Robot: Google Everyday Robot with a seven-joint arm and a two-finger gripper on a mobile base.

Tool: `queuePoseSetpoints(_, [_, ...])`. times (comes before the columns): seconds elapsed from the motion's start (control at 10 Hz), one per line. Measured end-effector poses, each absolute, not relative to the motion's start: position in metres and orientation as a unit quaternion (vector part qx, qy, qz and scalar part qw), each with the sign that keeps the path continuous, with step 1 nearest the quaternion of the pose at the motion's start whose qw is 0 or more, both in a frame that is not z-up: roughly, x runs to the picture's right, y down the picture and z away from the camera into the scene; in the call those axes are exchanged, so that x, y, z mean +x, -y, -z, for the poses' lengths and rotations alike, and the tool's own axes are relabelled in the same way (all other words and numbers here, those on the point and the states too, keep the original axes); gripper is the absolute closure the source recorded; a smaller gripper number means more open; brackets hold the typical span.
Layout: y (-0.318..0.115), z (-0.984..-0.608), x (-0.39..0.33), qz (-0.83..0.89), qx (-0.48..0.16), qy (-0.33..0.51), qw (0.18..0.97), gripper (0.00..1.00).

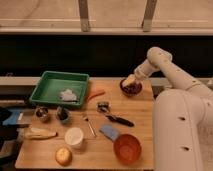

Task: Place grapes in paper cup

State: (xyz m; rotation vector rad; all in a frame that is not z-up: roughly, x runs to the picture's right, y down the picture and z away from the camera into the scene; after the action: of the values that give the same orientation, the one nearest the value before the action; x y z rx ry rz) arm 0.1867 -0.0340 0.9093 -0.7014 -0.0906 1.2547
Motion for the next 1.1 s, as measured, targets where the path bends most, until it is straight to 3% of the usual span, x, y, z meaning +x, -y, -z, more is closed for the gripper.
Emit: queuePoseSetpoints(1.1, [0.025,-0.941,0.181,-0.564,-0.298,0.010,0.770,0.29])
